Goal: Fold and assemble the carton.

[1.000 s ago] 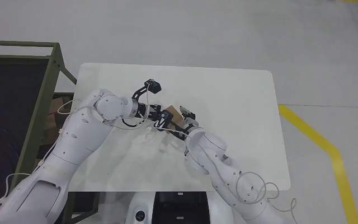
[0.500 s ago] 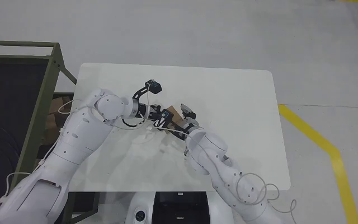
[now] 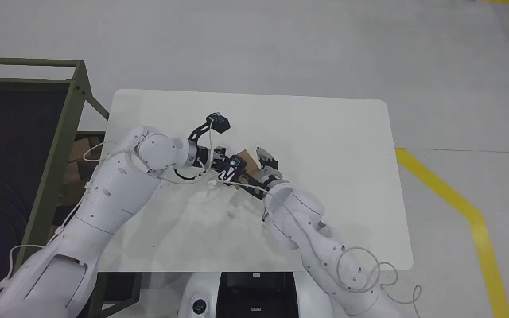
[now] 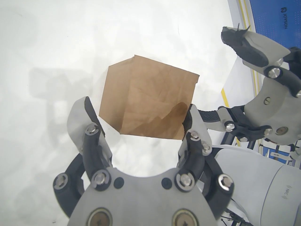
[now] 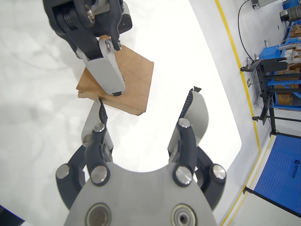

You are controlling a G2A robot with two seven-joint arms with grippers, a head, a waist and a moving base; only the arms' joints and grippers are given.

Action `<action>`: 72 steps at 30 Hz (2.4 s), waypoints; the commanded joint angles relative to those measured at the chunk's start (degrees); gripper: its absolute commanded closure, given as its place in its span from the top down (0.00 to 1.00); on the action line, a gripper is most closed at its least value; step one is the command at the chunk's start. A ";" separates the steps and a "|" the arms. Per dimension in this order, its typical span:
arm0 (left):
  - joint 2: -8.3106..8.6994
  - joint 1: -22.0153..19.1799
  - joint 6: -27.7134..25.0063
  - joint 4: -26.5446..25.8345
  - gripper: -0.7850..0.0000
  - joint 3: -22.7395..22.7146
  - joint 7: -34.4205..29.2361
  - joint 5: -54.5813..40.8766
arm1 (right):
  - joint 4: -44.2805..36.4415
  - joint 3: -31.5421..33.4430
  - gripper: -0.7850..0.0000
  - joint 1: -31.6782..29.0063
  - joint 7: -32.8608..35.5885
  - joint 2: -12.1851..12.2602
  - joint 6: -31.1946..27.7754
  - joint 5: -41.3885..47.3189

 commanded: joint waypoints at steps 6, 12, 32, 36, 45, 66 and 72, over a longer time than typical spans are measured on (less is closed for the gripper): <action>0.04 0.05 -0.45 -0.20 0.67 -0.02 -0.13 0.09 | 0.35 -0.03 0.75 0.14 -0.05 -0.19 0.33 -0.22; 0.04 0.01 -0.56 -0.10 0.67 0.01 -0.25 -0.13 | 0.74 -0.12 0.75 0.42 0.01 -0.40 0.64 -0.20; 0.07 0.02 -0.56 -0.13 0.84 -0.02 0.07 0.01 | -2.89 3.07 0.80 -4.26 -2.05 0.72 -2.17 -1.85; 0.07 0.06 -0.57 -0.14 0.80 0.01 0.18 0.08 | -0.90 1.91 0.81 -2.50 -1.37 0.21 -1.28 -1.39; 0.11 0.12 -0.69 -0.08 0.80 -0.07 0.18 0.08 | 1.27 0.28 0.79 -0.38 0.22 -0.60 0.61 -1.47; 0.17 0.22 -2.29 0.29 0.78 -0.09 -0.19 -1.14 | 2.18 -0.17 0.73 0.19 -0.44 -1.37 2.51 -2.09; 0.15 0.12 -2.42 0.54 0.77 0.03 -0.08 -1.12 | 2.31 -0.01 0.74 0.18 -0.20 -1.49 2.21 -2.12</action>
